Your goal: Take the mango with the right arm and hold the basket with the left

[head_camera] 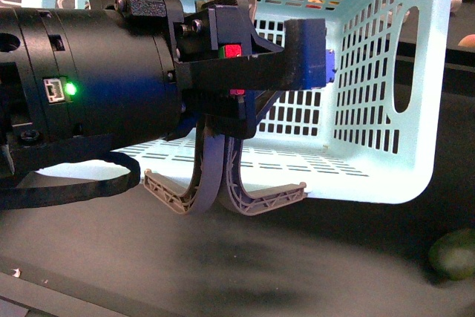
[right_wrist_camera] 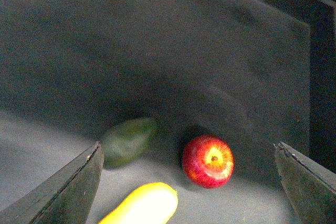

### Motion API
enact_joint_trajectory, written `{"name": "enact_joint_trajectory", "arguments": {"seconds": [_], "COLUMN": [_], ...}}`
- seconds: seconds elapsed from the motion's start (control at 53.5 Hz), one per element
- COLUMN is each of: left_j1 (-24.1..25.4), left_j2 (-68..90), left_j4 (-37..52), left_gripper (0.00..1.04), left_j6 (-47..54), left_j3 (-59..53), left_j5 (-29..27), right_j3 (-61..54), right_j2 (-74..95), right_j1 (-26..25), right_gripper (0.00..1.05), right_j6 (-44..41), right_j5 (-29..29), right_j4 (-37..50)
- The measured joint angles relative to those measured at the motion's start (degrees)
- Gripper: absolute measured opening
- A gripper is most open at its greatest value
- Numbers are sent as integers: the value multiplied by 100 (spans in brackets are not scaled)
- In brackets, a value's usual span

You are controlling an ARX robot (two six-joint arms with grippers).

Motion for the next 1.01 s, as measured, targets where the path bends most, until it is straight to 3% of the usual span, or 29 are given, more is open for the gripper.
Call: {"name": "enact_joint_trajectory", "arguments": {"seconds": [0.28, 0.486, 1.009], "left_j1": [-2, -2, -2], "left_j2": [0, 0, 0], "left_j4": [0, 0, 0], "left_gripper": [8, 8, 8], "left_j6": [2, 2, 0], "left_j3": [0, 0, 0], "left_j5": [0, -4, -2], "right_j3": [400, 763, 1672], "right_j2": [1875, 2800, 4446], "right_j1": [-267, -391, -634], "right_gripper": [97, 97, 97], "right_j6": [-1930, -3091, -5270], "right_j5": [-511, -363, 140], "right_j4": [533, 535, -651]}}
